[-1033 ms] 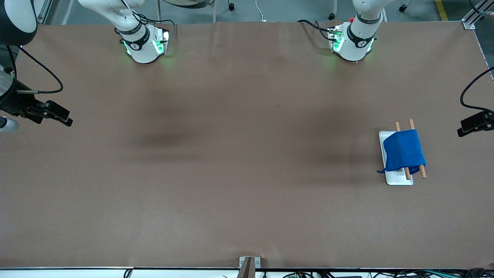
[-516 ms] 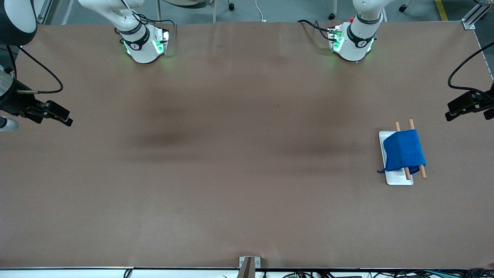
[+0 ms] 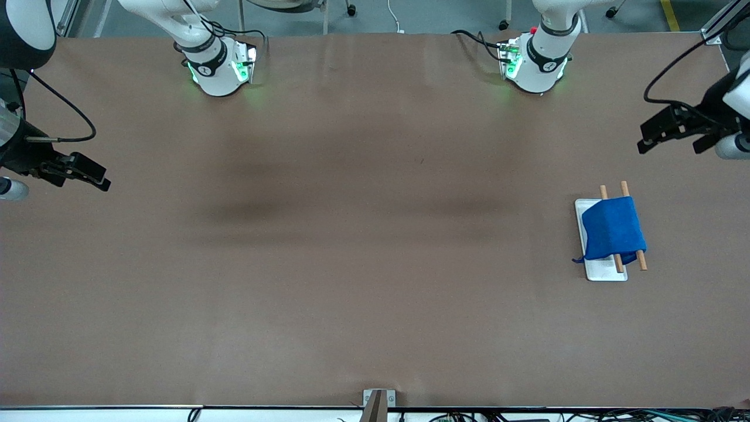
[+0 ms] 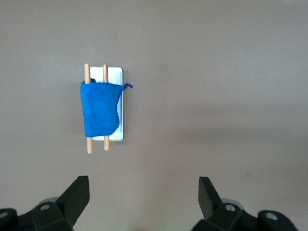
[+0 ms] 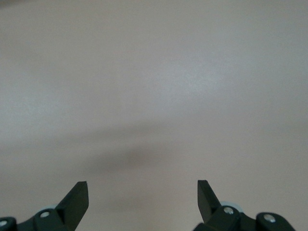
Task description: Right arm passes towel to left arm to hang
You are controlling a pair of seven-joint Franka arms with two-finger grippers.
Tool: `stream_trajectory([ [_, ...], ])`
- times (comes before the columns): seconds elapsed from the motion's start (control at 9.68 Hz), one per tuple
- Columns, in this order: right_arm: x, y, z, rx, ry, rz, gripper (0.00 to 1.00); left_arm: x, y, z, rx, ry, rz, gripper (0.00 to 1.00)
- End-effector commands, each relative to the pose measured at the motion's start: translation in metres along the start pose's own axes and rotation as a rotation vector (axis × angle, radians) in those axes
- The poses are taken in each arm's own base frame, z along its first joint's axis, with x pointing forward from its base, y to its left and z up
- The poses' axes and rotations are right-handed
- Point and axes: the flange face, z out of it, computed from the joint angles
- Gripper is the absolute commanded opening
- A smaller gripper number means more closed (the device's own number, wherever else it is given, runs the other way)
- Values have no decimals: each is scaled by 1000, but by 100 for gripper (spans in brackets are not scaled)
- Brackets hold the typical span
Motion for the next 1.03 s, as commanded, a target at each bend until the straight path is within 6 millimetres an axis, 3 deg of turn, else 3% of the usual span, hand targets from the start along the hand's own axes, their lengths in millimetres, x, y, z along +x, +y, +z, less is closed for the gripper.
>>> stream_trajectory([
  [0.0,0,0,-2,-6,-5,18,100,-29,14,22,4,-48,9,100],
  [0.21,0,0,-1,-6,-7,18,100,-36,18,20,18,-46,14,100],
  [0.93,0,0,-4,-5,-2,8,100,-22,9,10,54,-20,13,100],
])
